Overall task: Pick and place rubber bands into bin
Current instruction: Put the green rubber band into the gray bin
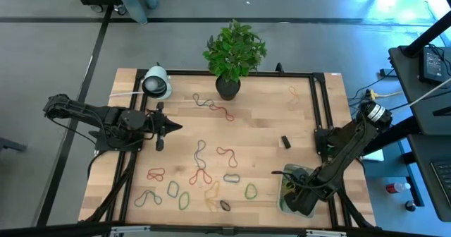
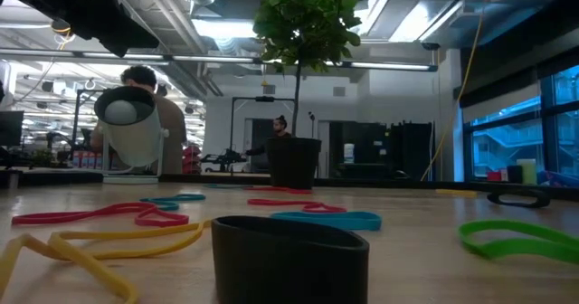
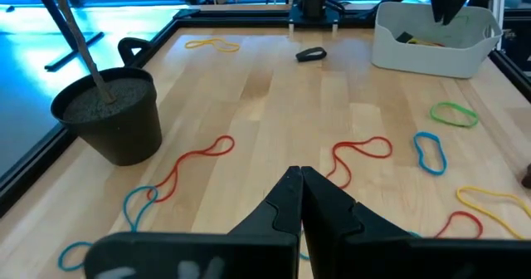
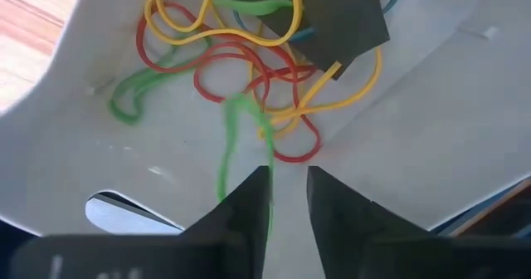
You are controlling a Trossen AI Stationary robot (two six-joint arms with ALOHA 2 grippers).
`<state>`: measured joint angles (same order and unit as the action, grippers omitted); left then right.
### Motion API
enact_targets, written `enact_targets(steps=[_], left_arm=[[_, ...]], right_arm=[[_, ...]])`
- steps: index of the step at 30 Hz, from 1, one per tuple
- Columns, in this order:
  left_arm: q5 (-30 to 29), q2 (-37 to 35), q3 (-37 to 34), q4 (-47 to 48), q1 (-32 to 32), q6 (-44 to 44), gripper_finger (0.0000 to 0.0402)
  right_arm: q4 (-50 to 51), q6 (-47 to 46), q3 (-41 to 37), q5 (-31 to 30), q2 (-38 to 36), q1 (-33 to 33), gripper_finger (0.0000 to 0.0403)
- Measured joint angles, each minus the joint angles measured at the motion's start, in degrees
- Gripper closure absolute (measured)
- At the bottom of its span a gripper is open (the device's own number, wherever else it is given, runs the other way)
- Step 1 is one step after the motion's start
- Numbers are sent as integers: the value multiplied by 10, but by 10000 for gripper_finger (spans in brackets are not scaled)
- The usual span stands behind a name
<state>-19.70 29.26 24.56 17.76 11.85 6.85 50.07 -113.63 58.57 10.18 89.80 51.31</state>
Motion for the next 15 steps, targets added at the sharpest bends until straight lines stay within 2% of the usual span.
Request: enact_targets(steps=[15], left_arm=[[0, 0, 0, 0, 0, -1, 400]], right_arm=[[-20, -11, 0, -15, 0, 0, 267]])
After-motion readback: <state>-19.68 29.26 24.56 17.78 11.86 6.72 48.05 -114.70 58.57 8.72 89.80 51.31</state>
